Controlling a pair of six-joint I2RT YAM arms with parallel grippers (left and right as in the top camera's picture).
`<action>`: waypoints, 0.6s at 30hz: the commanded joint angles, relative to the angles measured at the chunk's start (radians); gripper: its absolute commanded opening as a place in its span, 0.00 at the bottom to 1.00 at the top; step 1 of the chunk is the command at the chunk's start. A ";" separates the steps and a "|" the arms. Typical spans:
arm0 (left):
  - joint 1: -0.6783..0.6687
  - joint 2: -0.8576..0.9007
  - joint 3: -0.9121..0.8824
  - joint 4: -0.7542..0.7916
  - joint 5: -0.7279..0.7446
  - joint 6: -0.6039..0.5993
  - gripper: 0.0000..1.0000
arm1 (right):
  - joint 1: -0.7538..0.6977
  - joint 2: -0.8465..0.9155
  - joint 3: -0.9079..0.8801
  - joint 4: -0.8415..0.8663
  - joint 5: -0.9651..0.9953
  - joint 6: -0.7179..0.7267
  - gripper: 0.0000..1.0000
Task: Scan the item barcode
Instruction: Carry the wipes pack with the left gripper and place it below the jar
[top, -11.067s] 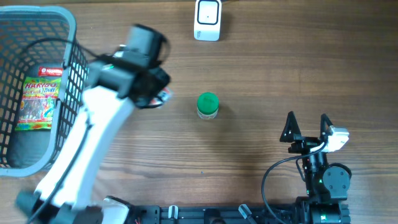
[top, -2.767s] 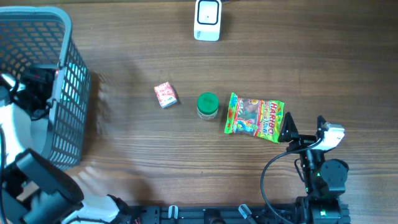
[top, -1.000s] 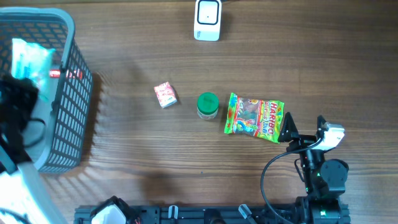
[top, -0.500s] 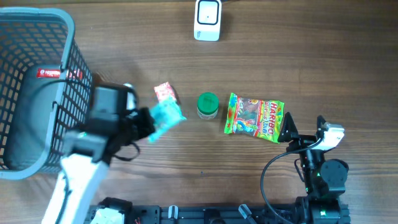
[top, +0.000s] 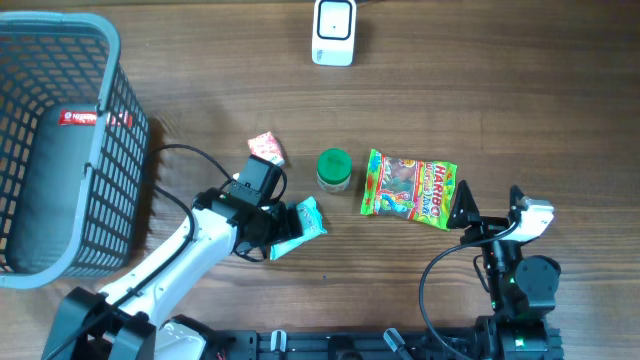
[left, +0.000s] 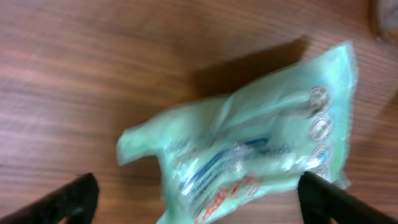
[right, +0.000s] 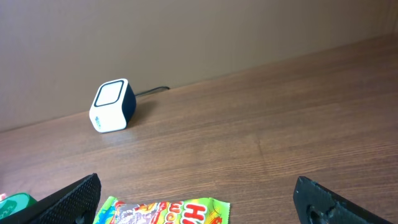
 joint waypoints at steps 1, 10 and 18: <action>-0.002 -0.072 0.159 -0.150 -0.061 -0.006 1.00 | 0.004 0.000 -0.001 0.005 -0.008 -0.016 1.00; 0.085 -0.105 0.838 -0.442 -0.137 0.150 1.00 | 0.004 0.000 -0.001 0.005 -0.008 -0.017 1.00; 0.636 -0.101 1.010 -0.418 -0.177 0.106 1.00 | 0.004 0.000 -0.001 0.005 -0.008 -0.017 1.00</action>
